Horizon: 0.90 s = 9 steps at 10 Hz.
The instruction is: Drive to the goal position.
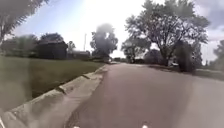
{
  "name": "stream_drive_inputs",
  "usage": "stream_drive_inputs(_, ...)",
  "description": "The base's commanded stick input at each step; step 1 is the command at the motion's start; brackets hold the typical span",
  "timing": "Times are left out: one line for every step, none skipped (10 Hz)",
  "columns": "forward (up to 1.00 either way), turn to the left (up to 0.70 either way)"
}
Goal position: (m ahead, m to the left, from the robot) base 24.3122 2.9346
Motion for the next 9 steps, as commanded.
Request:
stream_drive_inputs(1.00, -0.03)
stream_drive_inputs(1.00, -0.01)
stream_drive_inputs(1.00, 0.00)
stream_drive_inputs(1.00, 0.00)
stream_drive_inputs(1.00, 0.00)
stream_drive_inputs(1.00, 0.00)
stream_drive_inputs(1.00, 0.00)
stream_drive_inputs(1.00, 0.00)
stream_drive_inputs(1.00, 0.00)
